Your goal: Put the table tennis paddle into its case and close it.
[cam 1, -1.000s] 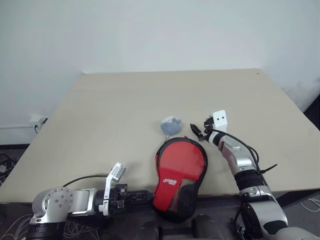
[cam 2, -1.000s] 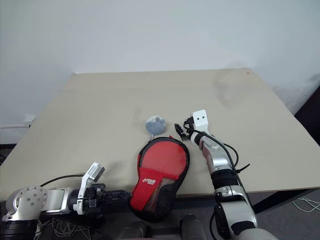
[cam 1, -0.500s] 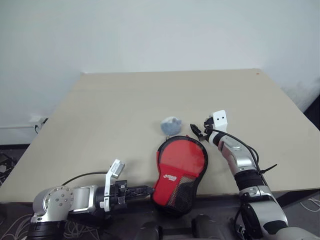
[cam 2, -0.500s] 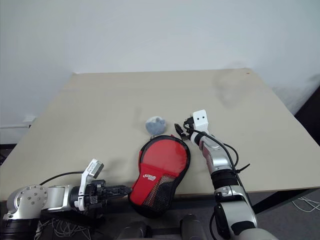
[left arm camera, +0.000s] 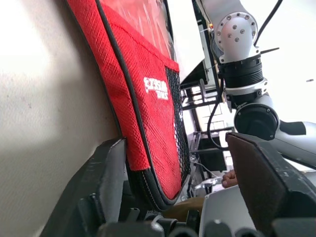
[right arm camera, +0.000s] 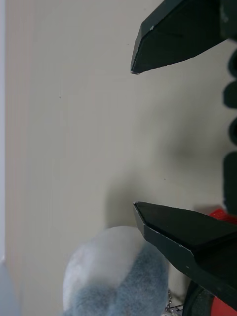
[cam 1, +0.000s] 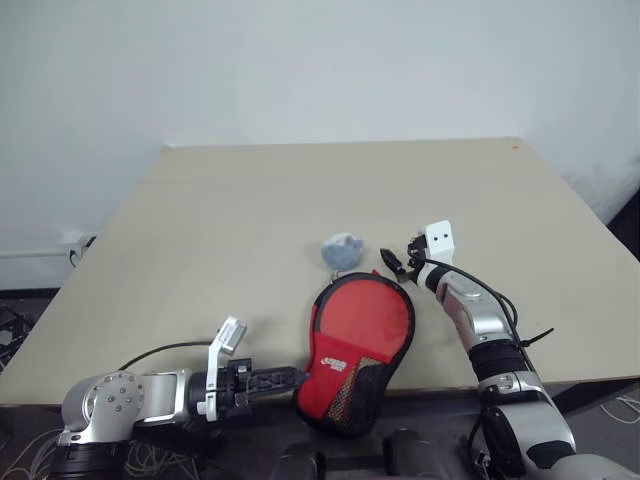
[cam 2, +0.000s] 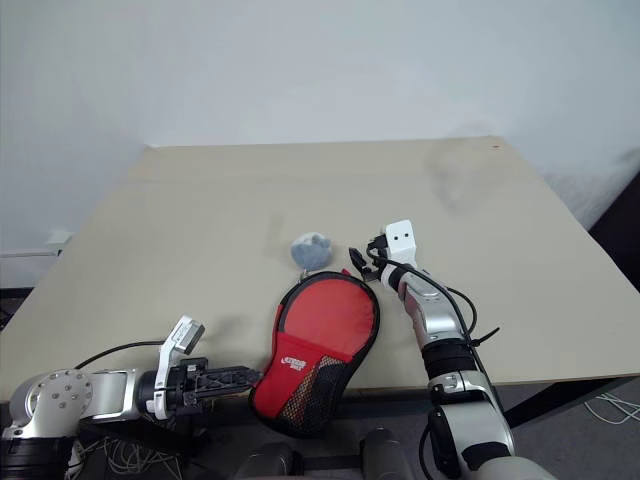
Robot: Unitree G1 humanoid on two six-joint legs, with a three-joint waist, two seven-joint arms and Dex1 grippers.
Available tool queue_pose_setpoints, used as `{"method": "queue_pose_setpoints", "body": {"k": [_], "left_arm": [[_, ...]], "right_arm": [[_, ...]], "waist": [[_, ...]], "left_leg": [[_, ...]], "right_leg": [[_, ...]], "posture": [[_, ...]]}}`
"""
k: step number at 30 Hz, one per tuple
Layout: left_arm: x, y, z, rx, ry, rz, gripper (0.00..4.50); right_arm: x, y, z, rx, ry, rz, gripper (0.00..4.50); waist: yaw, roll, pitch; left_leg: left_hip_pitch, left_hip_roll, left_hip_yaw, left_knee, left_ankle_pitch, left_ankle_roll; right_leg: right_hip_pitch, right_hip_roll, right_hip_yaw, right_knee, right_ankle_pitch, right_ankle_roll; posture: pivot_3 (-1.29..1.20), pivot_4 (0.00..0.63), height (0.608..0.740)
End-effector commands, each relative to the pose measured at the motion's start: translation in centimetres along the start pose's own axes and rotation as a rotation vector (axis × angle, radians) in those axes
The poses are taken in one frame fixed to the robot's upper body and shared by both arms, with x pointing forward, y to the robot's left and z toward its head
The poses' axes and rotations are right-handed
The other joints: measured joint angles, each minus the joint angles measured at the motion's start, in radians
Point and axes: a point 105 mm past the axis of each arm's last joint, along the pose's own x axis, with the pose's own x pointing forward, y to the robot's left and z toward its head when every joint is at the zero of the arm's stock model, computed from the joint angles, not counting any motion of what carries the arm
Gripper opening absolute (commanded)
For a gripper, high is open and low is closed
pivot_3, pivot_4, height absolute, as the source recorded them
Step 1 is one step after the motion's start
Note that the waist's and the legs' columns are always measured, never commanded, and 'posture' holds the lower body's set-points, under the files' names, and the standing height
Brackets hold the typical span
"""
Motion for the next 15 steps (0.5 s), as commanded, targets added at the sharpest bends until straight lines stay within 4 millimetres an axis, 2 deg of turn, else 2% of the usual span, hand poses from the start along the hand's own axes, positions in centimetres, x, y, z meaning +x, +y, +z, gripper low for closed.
{"method": "queue_pose_setpoints", "body": {"k": [1, 8, 15], "left_arm": [[-0.4, -0.1, 2.5, 0.085, -0.064, 0.021, 3.26], [0.3, -1.2, 8.5, 0.221, -0.221, -0.003, 3.26], [2.4, -2.6, 11.9, 0.381, -0.207, -0.032, 3.26]], "right_arm": [[0.4, 0.2, 2.2, -0.024, -0.067, 0.011, 4.5], [0.4, 0.3, 2.8, -0.022, -0.081, 0.02, 4.5], [0.5, 0.3, 3.1, -0.023, -0.087, 0.021, 4.5]], "waist": [[0.0, 0.0, 0.0], [0.001, 0.0, 0.0], [0.0, 0.0, 0.0]], "left_leg": [[0.0, 0.0, 0.0, 0.0, 0.0, 0.0], [0.0, 0.0, 0.0, 0.002, 0.0, 0.0], [0.0, 0.0, 0.0, 0.001, 0.0, 0.0]], "right_leg": [[0.0, 0.0, 0.0, 0.0, 0.0, 0.0], [0.001, 0.0, 0.0, 0.001, 0.0, 0.0], [0.001, 0.001, 0.0, 0.0, 0.0, 0.0]], "posture": [[0.0, 0.0, 0.74], [0.0, 0.0, 0.74], [0.0, 0.0, 0.74]]}}
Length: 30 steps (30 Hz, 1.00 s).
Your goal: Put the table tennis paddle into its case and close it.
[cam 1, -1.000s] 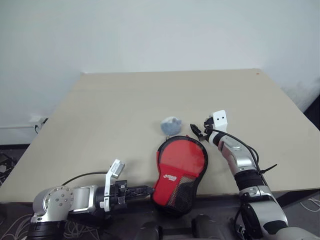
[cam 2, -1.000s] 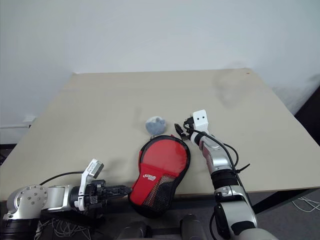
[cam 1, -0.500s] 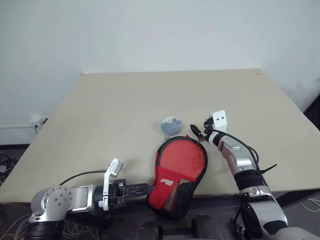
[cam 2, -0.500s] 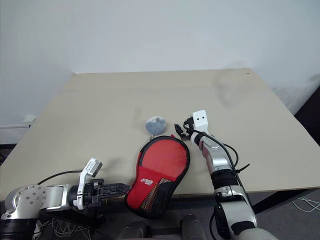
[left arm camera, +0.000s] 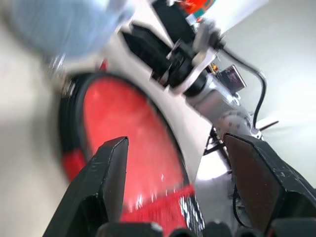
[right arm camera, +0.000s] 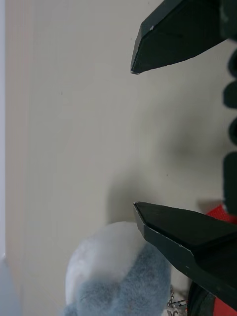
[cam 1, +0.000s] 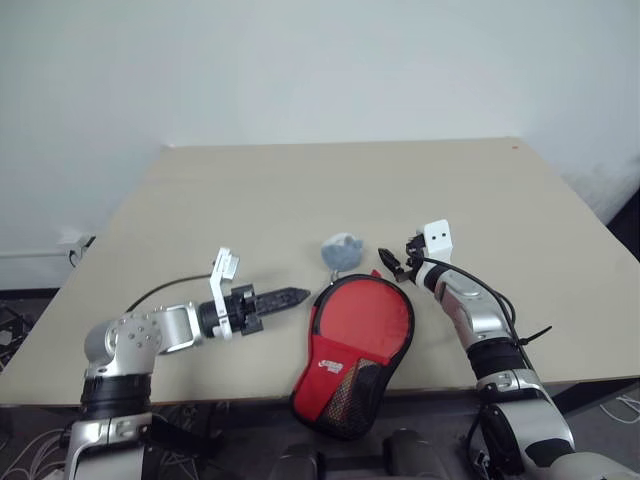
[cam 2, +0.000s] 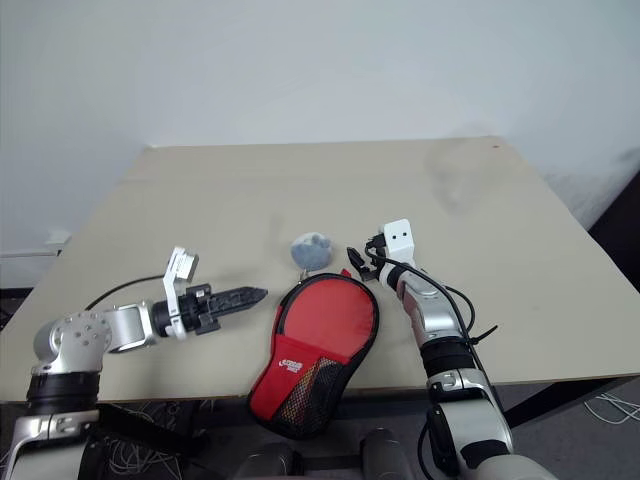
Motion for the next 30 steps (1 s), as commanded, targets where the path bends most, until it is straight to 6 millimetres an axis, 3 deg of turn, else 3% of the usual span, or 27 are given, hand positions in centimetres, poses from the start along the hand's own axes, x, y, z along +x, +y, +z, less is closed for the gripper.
{"method": "queue_pose_setpoints", "body": {"k": [1, 10, 19, 30], "left_arm": [[1.4, -0.3, 1.3, 0.105, 0.019, -0.021, 3.26], [5.3, 0.4, 1.0, 0.402, 0.137, -0.028, 3.26], [9.5, 0.2, -0.2, 0.7, 0.113, -0.058, 3.26], [11.5, -1.1, -3.6, 0.729, 0.165, -0.171, 3.26]], "right_arm": [[0.3, 0.0, 2.7, -0.023, -0.079, 0.007, 4.5], [0.0, -0.4, 2.7, -0.02, -0.084, -0.012, 4.5], [-0.4, -0.9, 2.6, -0.02, -0.087, -0.035, 4.5], [-0.5, -1.2, 2.8, -0.026, -0.09, -0.043, 4.5]], "waist": [[-0.001, 0.0, 0.0], [0.0, 0.0, 0.0], [0.001, 0.0, 0.0], [0.0, 0.0, 0.0]], "left_leg": [[0.0, 0.0, 0.0, 0.0, 0.0, 0.0], [0.0, 0.0, 0.0, 0.0, 0.0, 0.0], [-0.001, 0.0, 0.0, 0.001, 0.0, 0.0], [-0.001, 0.0, 0.001, 0.003, 0.0, 0.001]], "right_leg": [[0.0, 0.0, 0.0, 0.0, 0.0, 0.0], [0.0, 0.001, 0.001, 0.0, 0.0, 0.0], [0.0, 0.001, 0.002, 0.0, 0.0, 0.0], [0.001, 0.001, 0.002, 0.001, 0.0, 0.0]], "posture": [[0.0, 0.0, 0.74], [0.0, 0.0, 0.74], [0.0, 0.0, 0.74], [0.0, 0.0, 0.74]]}}
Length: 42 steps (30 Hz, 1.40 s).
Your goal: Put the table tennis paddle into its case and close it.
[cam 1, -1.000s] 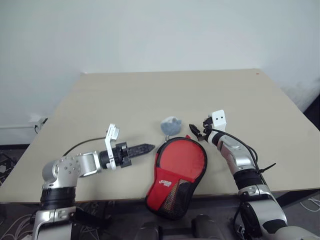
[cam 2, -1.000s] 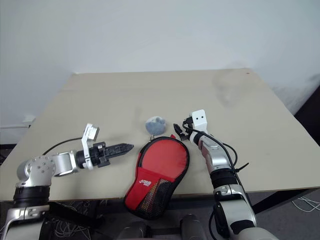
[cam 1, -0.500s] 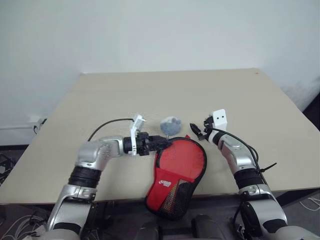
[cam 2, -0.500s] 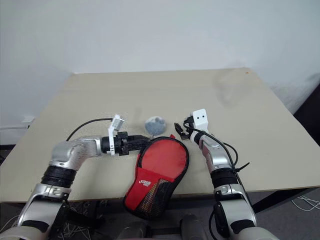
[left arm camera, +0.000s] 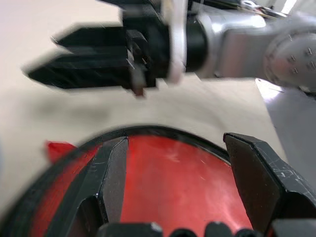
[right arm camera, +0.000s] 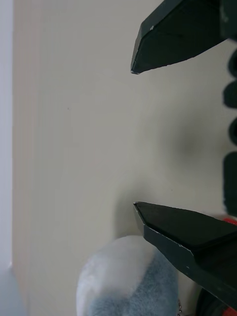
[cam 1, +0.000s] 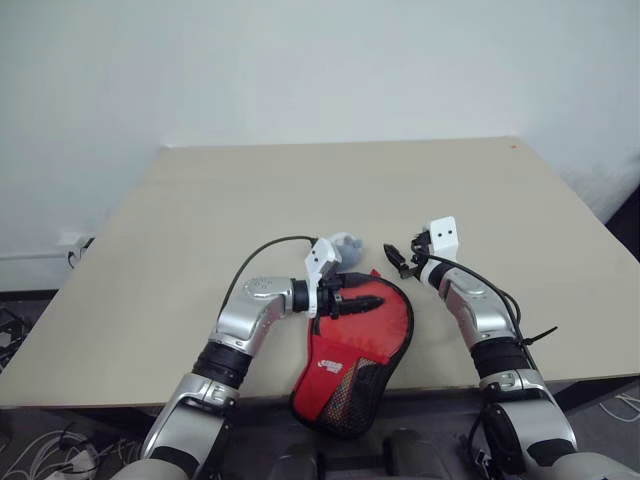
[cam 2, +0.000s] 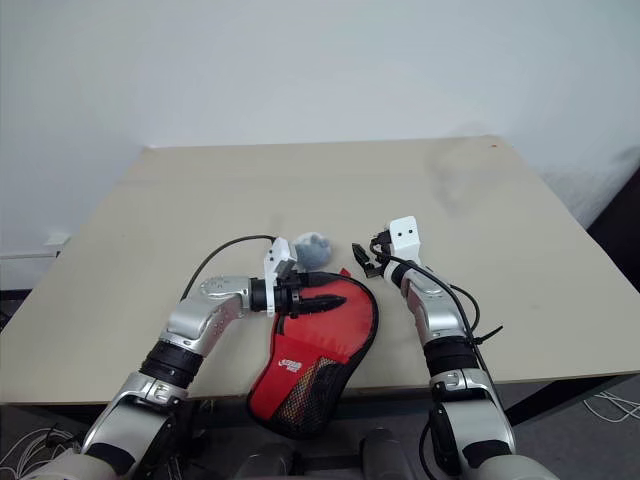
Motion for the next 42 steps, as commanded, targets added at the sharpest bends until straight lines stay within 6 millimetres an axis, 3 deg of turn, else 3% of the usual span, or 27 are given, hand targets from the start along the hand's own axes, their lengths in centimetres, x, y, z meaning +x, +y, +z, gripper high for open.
{"method": "queue_pose_setpoints", "body": {"k": [1, 13, 26, 32, 42], "left_arm": [[0.4, -0.6, 0.9, 0.069, -0.01, -0.027, 3.26], [0.3, -1.0, -1.1, 0.121, 0.022, -0.008, 3.26], [0.7, -1.0, -0.7, 0.15, -0.001, 0.023, 0.03], [1.4, -0.7, 0.2, 0.199, -0.034, 0.056, 0.03], [1.4, 0.1, -2.4, 0.154, 0.025, 0.109, 0.03]], "right_arm": [[0.0, -0.3, 2.2, -0.018, -0.071, -0.007, 4.5], [-0.1, -0.3, 2.3, -0.018, -0.073, -0.002, 4.5], [0.0, -0.2, 2.3, -0.024, -0.068, 0.007, 4.5], [0.0, -0.1, 2.3, -0.024, -0.068, 0.008, 4.5], [-0.2, -0.3, 2.2, -0.024, -0.068, -0.001, 4.5]], "waist": [[0.0, 0.0, 0.0], [0.0, 0.0, 0.0], [0.0, 0.001, 0.0], [0.0, 0.001, 0.0], [0.0, 0.001, -0.001]], "left_leg": [[0.0, 0.0, 0.0, 0.0, 0.0, 0.0], [0.0, 0.0, 0.0, 0.001, 0.0, 0.0], [0.002, 0.0, -0.001, 0.001, 0.0, 0.0], [0.003, 0.0, -0.001, 0.001, 0.0, 0.0], [0.004, 0.0, -0.001, 0.001, 0.0, 0.0]], "right_leg": [[0.0, 0.0, 0.0, 0.0, 0.0, 0.0], [0.001, 0.0, 0.0, 0.0, 0.0, 0.0], [0.003, 0.0, 0.0, 0.0, 0.0, 0.0], [0.004, 0.0, 0.0, 0.0, 0.0, 0.0], [0.005, 0.001, 0.0, 0.0, 0.0, 0.0]], "posture": [[0.0, 0.0, 0.74], [0.0, 0.0, 0.74], [0.0, 0.0, 0.74], [0.0, 0.0, 0.74], [0.0, 0.0, 0.74]]}}
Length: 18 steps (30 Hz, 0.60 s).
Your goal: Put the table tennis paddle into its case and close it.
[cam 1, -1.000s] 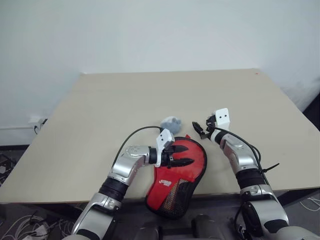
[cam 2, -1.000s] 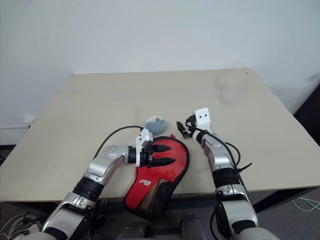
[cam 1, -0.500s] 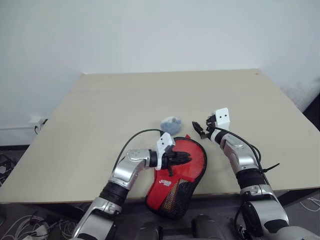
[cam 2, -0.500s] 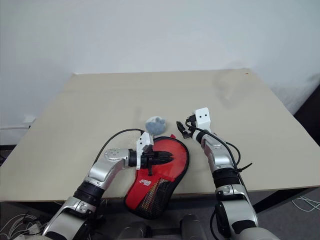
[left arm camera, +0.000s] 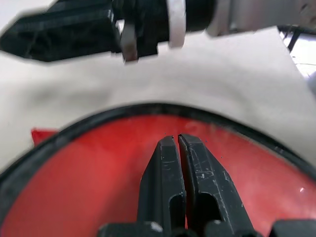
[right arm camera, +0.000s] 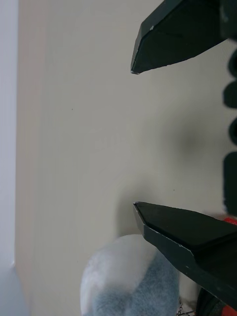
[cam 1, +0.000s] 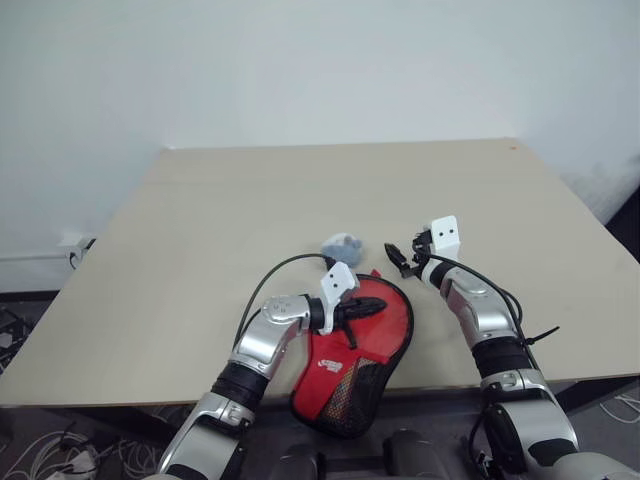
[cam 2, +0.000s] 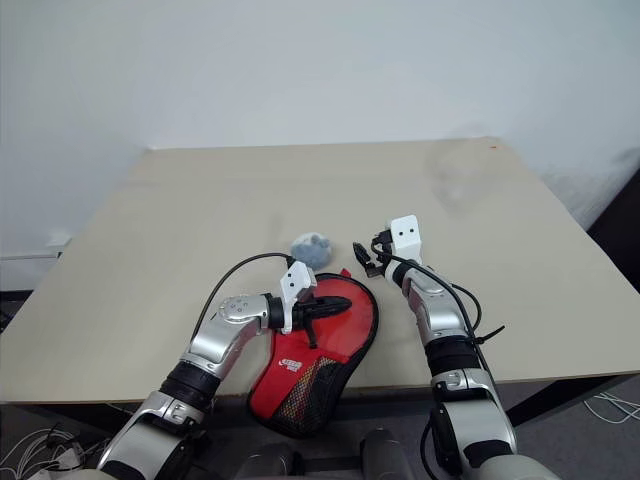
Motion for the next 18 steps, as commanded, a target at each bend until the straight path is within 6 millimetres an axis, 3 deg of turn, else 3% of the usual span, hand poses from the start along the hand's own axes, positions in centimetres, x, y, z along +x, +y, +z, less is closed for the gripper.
{"method": "queue_pose_setpoints", "body": {"k": [1, 18], "left_arm": [[-0.3, 0.1, -0.4, 0.005, 0.008, 0.001, 0.03], [-0.4, 0.3, -1.7, -0.071, -0.014, 0.036, 0.03]], "right_arm": [[-0.1, -0.2, 2.1, -0.022, -0.07, -0.005, 4.5], [0.1, 0.3, 3.1, -0.036, -0.073, 0.057, 4.5]], "waist": [[0.0, 0.0, 0.0], [0.0, 0.001, -0.001]], "left_leg": [[0.0, 0.0, 0.0, 0.0, 0.0, 0.0], [0.006, 0.0, 0.0, 0.001, 0.0, 0.0]], "right_leg": [[0.0, 0.0, 0.0, 0.0, 0.0, 0.0], [0.007, 0.0, -0.001, 0.0, 0.0, 0.0]], "posture": [[0.0, 0.0, 0.74], [0.0, 0.0, 0.74]]}}
